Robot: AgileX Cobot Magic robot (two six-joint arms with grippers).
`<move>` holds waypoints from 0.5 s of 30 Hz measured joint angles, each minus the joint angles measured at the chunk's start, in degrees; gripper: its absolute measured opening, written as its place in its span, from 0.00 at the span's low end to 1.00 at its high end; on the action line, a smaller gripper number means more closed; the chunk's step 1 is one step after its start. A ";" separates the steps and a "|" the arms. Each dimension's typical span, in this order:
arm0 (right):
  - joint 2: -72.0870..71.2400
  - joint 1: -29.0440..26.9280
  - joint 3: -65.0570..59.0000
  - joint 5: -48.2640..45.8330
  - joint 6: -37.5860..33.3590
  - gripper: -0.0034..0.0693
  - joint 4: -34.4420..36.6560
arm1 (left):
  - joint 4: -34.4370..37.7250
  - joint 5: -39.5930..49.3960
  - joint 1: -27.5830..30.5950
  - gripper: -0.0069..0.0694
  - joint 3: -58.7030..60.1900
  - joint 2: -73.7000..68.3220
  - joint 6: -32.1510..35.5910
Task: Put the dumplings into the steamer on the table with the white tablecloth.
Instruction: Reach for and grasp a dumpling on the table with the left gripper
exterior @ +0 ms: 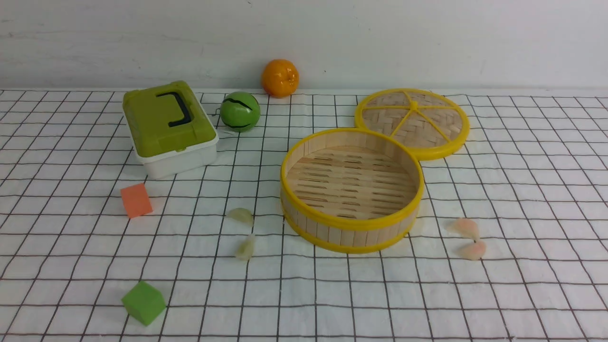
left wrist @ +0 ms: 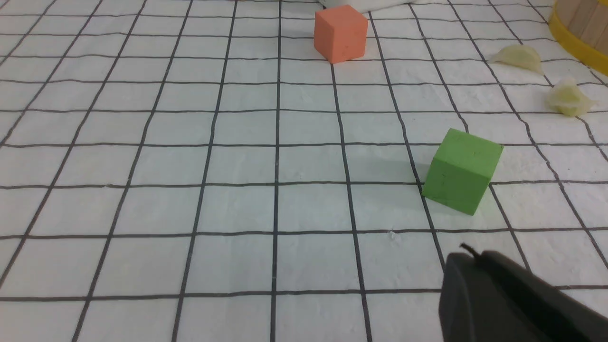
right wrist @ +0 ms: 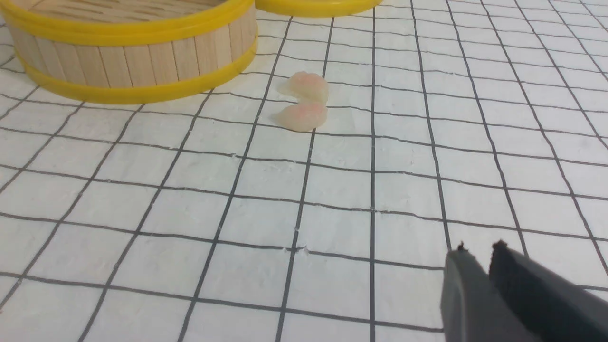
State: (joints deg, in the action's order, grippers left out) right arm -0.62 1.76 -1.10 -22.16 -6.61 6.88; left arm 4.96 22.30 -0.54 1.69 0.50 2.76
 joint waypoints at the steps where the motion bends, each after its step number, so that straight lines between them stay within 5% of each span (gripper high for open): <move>1: 0.00 0.00 0.00 0.00 0.00 0.16 0.00 | 0.00 0.00 0.00 0.07 0.00 0.00 0.00; 15: 0.00 0.00 0.00 0.00 0.00 0.18 0.00 | 0.00 0.00 0.00 0.07 0.00 0.00 0.00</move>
State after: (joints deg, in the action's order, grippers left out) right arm -0.62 1.76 -1.10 -22.16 -6.61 6.88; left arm 4.96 22.30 -0.54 1.69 0.50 2.76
